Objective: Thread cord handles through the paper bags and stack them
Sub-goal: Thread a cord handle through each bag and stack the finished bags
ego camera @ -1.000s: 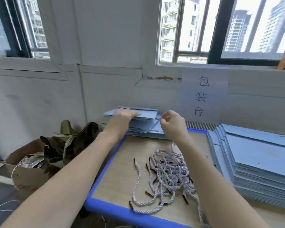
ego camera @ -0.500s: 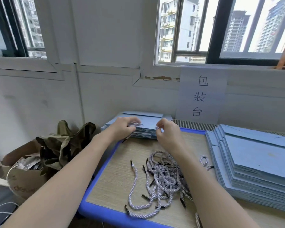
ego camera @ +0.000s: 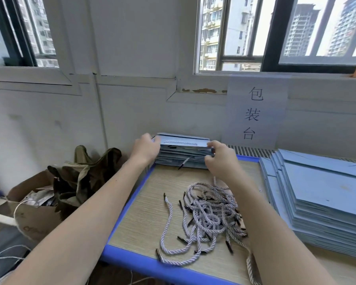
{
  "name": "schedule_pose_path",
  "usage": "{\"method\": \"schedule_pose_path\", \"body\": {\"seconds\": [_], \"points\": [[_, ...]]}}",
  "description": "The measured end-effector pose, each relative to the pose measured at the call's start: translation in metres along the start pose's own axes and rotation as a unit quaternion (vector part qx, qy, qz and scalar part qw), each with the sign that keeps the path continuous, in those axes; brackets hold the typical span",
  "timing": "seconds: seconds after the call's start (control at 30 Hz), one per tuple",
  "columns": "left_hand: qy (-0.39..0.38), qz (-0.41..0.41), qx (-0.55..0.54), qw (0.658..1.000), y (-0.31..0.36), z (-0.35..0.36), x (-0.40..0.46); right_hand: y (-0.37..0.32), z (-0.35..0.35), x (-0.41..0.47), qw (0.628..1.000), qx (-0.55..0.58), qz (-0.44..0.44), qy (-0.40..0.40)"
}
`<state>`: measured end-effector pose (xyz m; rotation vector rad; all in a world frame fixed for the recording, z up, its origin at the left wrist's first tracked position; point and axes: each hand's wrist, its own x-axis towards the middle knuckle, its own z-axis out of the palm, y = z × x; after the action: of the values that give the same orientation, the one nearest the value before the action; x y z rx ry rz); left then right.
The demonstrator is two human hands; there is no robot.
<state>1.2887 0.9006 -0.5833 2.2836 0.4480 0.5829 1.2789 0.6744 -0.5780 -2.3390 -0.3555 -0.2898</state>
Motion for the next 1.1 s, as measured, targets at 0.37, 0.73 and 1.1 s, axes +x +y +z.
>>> {"method": "schedule_pose_path", "body": {"seconds": [0.37,0.73,1.1], "points": [[-0.174,0.204,0.217,0.939,0.042,0.016,-0.016,0.026,-0.008,0.003,0.999,-0.026,0.021,0.022],[-0.114,0.252,0.225,0.934,0.033,0.021,-0.021,0.03,0.011,0.004,0.992,-0.064,-0.048,0.096],[-0.052,0.29,0.269,0.917,0.036,0.023,-0.023,-0.003,-0.006,-0.012,0.992,-0.11,-0.066,-0.006]]}}
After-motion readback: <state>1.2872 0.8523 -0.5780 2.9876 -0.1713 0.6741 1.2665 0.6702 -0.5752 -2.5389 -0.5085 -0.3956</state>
